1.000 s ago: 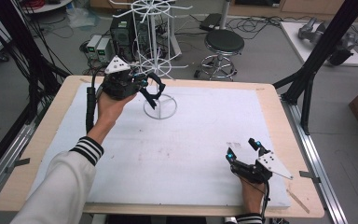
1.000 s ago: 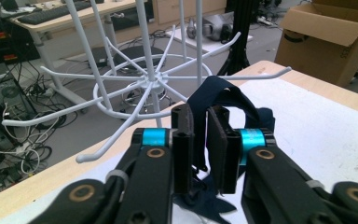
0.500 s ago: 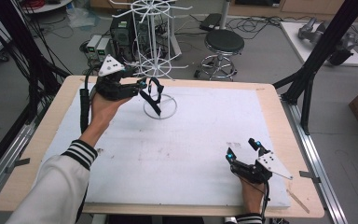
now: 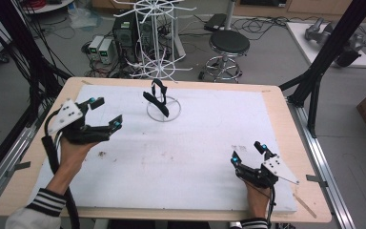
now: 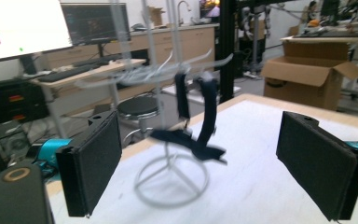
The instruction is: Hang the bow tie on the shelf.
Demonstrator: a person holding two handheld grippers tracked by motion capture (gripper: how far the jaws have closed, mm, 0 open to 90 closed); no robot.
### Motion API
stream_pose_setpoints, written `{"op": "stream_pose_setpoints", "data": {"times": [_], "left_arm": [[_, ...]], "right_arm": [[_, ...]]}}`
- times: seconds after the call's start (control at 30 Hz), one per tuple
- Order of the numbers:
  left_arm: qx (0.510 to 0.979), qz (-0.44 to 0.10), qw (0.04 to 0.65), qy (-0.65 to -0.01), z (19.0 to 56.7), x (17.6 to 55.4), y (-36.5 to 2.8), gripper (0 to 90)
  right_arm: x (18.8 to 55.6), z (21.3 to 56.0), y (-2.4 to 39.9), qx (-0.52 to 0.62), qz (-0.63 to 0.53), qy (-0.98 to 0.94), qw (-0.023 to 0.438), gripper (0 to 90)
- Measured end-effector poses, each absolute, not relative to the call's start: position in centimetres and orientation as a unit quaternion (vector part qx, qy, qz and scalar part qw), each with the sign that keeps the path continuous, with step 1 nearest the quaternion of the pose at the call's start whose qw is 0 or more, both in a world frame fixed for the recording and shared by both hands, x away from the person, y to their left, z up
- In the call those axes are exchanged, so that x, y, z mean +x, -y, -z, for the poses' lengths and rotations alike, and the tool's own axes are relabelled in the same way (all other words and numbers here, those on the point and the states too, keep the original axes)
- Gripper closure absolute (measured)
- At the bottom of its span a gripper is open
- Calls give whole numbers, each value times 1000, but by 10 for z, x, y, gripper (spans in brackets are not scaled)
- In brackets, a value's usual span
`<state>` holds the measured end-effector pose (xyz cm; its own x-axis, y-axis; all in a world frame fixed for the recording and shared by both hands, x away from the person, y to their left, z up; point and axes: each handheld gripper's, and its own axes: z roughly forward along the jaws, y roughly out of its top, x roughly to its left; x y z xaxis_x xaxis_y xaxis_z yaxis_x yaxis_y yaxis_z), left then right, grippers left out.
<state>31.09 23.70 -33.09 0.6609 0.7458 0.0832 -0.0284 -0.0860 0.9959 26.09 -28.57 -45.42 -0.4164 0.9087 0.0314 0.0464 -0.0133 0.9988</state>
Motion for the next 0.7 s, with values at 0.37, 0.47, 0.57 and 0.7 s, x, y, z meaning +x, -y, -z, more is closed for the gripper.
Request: {"op": "stream_pose_setpoints", "data": {"times": [0.37, 0.47, 0.57, 0.7], "left_arm": [[639, -322, 634, -293, 392, 277, -286, 136], [631, -324, 637, -301, 410, 272, -293, 136], [625, -329, 638, -307, 426, 268, -297, 135], [621, -331, 636, -318, 444, 267, -301, 135]], "right_arm": [[261, 454, 286, 398, -587, -601, 368, 97], [261, 454, 285, 401, -588, -601, 364, 97], [261, 454, 285, 398, -587, -602, 367, 97], [261, 454, 285, 396, -586, -603, 369, 97]]}}
